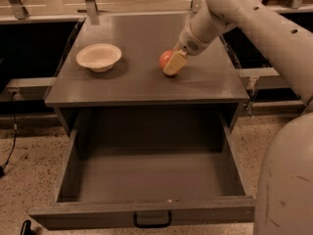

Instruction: Place apple into top drawer

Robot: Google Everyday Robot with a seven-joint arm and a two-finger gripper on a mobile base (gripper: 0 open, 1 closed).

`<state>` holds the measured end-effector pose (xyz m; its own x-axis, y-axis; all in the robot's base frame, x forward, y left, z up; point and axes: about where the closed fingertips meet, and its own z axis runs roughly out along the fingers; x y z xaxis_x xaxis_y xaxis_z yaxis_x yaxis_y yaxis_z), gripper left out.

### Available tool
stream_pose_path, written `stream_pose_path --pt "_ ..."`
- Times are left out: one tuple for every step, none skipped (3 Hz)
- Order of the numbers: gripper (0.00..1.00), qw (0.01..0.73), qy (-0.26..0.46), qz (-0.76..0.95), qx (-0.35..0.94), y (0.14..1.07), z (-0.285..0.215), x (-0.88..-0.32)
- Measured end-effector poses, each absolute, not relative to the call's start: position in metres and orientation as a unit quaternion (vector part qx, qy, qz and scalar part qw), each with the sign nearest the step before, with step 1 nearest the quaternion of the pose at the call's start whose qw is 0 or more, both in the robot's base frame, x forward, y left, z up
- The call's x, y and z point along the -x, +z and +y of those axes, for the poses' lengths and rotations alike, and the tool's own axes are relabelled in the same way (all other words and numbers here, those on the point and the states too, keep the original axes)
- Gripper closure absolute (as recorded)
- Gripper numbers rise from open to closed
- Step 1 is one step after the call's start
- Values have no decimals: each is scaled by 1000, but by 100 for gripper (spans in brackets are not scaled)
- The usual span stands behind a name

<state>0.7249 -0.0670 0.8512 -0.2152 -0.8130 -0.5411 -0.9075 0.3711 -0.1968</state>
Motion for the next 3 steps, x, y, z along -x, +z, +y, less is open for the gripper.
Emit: stream_pose_path --pt "86 329 124 745 567 867 -59 -707" --pt "100 387 189 668 607 916 -39 -643" --pt "100 388 213 586 679 933 -7 -543"
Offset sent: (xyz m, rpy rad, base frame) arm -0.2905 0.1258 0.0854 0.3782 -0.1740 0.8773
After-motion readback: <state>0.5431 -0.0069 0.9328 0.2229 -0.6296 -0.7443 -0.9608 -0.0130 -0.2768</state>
